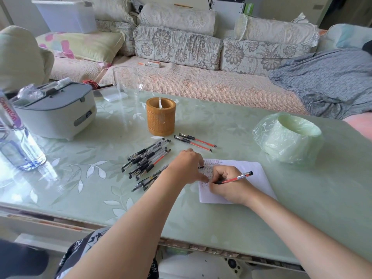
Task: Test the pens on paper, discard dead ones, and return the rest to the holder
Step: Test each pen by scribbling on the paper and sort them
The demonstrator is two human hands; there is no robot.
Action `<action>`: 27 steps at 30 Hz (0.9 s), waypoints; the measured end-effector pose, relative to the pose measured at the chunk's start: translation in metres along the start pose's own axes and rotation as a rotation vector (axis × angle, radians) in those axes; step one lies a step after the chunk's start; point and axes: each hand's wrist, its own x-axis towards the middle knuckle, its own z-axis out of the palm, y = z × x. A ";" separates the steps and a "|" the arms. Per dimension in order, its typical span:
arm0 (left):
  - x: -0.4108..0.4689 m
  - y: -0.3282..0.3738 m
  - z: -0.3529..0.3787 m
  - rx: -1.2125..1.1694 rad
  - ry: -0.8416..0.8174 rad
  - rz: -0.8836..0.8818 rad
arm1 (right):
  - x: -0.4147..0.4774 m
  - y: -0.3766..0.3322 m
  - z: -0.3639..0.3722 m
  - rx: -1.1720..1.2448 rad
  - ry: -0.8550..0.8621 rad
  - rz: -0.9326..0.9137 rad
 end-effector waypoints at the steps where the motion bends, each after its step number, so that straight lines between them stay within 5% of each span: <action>1: 0.000 0.000 0.000 -0.001 0.001 0.001 | 0.000 0.000 0.000 0.011 0.006 -0.006; 27: 0.000 0.001 -0.001 -0.017 0.002 0.002 | -0.005 -0.004 0.000 -0.033 -0.004 -0.024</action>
